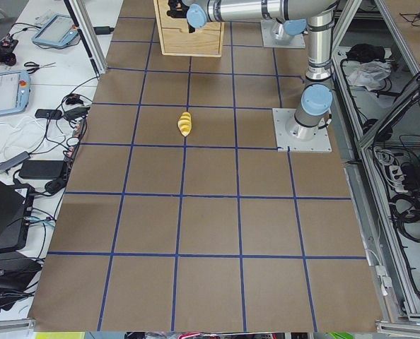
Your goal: Open upper drawer
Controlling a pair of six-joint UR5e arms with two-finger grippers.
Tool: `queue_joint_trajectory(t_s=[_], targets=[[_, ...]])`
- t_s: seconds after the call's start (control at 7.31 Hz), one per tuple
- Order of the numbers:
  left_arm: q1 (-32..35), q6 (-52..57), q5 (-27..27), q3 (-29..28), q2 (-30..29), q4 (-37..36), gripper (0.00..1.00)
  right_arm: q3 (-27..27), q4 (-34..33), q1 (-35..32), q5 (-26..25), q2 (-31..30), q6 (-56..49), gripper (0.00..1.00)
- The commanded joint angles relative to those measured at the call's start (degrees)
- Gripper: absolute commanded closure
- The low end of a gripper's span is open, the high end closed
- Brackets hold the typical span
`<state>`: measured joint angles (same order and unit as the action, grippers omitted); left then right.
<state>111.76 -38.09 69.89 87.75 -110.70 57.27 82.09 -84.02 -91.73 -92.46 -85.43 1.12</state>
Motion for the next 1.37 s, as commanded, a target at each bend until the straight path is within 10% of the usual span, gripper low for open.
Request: queue_joint_trajectory(t_s=[0.0, 1.23], targets=[[0.0, 0.7, 0.4, 0.1, -0.1, -0.1, 0.0, 0.0, 0.0, 0.0, 0.0, 0.0, 0.0, 0.0], [-0.3, 2.9, 5.9, 0.2, 0.7, 3.9, 0.0, 0.0, 0.0, 0.0, 0.0, 0.0, 0.0, 0.0]])
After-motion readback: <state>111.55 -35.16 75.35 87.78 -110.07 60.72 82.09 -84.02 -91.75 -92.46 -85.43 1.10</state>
